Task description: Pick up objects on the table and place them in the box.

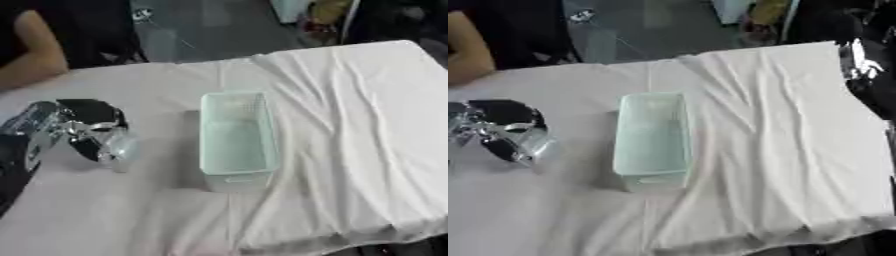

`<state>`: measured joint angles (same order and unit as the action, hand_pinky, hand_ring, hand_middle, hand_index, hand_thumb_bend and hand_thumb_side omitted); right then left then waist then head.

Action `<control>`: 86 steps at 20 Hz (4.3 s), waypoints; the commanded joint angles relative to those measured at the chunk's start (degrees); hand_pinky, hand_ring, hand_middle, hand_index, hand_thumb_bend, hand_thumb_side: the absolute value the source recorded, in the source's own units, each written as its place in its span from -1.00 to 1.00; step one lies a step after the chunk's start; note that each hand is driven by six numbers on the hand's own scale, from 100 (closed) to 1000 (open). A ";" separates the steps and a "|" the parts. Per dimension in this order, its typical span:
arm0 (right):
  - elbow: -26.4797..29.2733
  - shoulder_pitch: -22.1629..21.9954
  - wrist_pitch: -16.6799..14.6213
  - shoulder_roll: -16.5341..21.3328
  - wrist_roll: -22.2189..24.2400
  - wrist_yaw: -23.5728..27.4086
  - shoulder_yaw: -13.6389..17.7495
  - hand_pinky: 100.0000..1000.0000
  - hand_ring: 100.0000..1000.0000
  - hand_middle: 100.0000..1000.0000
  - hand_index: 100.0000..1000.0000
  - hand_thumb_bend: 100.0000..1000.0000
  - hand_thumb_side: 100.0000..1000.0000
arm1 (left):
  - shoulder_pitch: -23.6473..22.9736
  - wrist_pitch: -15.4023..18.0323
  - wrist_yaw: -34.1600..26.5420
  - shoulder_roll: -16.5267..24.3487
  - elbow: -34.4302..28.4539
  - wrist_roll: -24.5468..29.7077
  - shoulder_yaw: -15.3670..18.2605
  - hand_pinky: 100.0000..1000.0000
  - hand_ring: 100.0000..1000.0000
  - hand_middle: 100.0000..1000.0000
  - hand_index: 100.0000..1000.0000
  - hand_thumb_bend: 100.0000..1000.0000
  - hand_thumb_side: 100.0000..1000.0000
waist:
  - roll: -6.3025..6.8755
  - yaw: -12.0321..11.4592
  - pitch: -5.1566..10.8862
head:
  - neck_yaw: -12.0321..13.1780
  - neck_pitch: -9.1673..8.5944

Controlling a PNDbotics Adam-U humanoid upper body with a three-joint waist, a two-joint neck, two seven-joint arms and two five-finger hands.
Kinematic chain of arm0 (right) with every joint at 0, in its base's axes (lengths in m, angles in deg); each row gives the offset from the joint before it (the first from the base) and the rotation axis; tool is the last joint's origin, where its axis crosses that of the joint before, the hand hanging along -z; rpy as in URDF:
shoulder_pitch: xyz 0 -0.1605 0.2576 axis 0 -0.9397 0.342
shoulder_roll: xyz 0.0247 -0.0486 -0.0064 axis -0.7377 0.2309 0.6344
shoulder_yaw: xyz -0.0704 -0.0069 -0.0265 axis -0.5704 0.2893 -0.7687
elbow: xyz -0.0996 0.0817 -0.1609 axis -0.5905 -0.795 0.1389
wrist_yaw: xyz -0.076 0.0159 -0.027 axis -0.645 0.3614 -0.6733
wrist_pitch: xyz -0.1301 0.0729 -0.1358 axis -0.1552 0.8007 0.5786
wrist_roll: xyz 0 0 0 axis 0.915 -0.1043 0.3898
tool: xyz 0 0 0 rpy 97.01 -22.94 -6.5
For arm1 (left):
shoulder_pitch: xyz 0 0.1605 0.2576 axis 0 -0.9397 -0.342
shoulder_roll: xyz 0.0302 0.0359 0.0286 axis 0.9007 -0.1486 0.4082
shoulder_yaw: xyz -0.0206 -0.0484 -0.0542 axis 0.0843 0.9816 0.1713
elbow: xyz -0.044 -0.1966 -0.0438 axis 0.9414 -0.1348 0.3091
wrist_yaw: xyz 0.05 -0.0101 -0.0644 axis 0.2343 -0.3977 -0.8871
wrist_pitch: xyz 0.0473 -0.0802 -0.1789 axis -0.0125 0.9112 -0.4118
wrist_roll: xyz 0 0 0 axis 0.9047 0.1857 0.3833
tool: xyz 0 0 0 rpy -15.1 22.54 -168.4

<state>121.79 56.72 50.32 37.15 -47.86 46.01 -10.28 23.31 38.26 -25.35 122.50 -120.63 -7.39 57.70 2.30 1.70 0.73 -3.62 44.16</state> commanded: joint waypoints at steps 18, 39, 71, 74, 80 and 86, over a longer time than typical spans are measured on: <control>0.89 0.21 0.44 1.82 -0.20 -0.07 0.60 0.34 0.75 0.96 1.00 -1.00 0.31 | 6.55 -10.82 -9.99 3.67 -19.67 10.87 1.85 -1.00 -1.00 -1.00 -0.96 -1.00 -1.00 | 0.00 0.23 1.43 | -1.26 -0.04; 0.89 2.13 -0.50 -0.49 0.71 1.32 -0.33 0.34 0.75 0.96 1.00 -1.00 0.29 | 17.21 -7.45 8.43 -30.82 -5.78 -0.40 4.43 -1.00 -1.00 -1.00 -0.97 -1.00 -1.00 | -1.65 2.42 0.66 | 4.43 -0.59; 0.89 3.09 -0.91 -1.18 0.66 1.15 -0.30 0.34 0.76 0.96 1.00 -1.00 0.28 | 11.64 -2.97 24.05 -36.01 5.02 -8.34 4.62 -1.00 -1.00 -1.00 -0.96 -1.00 -1.00 | -1.94 2.76 -0.11 | 6.11 -4.24; 0.89 3.14 -0.91 -1.15 0.71 1.16 -0.32 0.34 0.76 0.96 1.00 -1.00 0.28 | 11.23 -2.68 24.56 -36.17 5.59 -8.38 4.52 -1.00 -1.00 -1.00 -0.95 -1.00 -1.00 | -1.95 2.76 -0.14 | 6.11 -4.29; 0.89 3.31 -0.92 -1.18 0.82 1.16 -0.35 0.34 0.76 0.96 1.00 -1.00 0.28 | 10.23 -2.05 26.53 -36.50 6.93 -9.26 4.23 -1.00 -1.00 -0.96 -0.78 -1.00 -0.62 | -1.96 2.82 -0.22 | 6.10 -4.50; 0.89 3.34 -0.90 -1.15 0.80 1.14 -0.31 0.34 0.76 0.96 1.00 -1.00 0.28 | 8.90 0.02 32.93 -36.25 8.57 -6.41 4.09 0.74 0.67 0.64 0.71 0.28 0.06 | -1.97 2.78 -0.29 | 6.06 -4.43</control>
<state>121.79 59.01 49.54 35.42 -47.16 47.05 -10.89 31.12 37.81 6.36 86.00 -111.55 -14.42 61.40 0.64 4.45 -0.04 2.06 40.53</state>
